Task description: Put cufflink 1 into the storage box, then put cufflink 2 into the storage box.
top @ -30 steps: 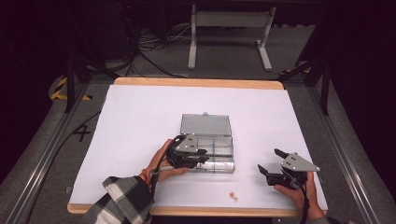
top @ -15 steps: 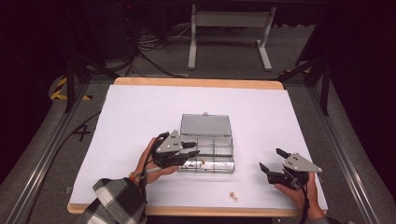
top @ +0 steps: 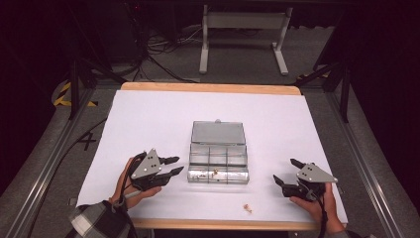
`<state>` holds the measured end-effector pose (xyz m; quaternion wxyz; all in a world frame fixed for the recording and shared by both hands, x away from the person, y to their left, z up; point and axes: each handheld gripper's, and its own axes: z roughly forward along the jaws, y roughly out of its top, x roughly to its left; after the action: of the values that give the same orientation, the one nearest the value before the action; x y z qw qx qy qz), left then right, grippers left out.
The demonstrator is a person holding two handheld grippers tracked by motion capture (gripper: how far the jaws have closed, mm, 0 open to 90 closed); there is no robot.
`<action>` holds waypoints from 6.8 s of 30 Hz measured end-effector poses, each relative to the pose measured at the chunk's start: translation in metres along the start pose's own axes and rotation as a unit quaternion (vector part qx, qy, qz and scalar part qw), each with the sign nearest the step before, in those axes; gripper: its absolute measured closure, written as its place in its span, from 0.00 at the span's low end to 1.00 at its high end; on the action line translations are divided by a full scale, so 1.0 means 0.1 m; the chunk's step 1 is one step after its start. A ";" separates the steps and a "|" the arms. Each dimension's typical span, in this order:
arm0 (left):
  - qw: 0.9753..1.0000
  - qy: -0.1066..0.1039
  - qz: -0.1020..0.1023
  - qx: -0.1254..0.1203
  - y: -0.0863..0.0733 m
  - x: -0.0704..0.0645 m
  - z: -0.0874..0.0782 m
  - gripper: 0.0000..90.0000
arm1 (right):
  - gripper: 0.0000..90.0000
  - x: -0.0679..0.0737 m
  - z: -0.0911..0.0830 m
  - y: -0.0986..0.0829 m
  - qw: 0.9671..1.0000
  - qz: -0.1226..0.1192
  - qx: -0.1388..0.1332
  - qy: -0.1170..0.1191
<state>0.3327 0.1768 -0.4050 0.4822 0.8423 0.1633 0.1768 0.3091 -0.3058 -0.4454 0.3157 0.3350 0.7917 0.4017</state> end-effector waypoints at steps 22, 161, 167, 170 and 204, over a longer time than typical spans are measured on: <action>0.997 0.024 -0.077 0.010 -0.65 -0.03 -0.16 0.47 | 0.37 0.33 -0.17 0.13 0.986 0.016 0.014 0.163; 0.996 0.009 -0.083 0.017 -0.68 0.01 -0.14 0.29 | 0.89 0.99 0.93 1.06 0.978 -0.040 0.015 0.203; 0.996 0.007 -0.083 0.018 -0.68 0.00 -0.13 0.29 | 0.89 1.02 0.96 1.02 0.978 -0.043 0.026 0.201; 0.997 0.008 -0.080 0.024 -0.67 -0.01 -0.12 0.29 | 0.89 1.02 0.96 1.00 0.978 -0.046 0.028 0.200; 0.997 0.005 -0.076 0.029 -0.67 0.00 -0.11 0.29 | 0.82 0.97 0.90 0.96 0.981 -0.043 0.024 0.188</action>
<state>0.3204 0.2171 -0.4578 0.4685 0.8405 0.2340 0.1389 0.3490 -0.1478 -0.4291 0.1702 0.2267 0.8601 0.4241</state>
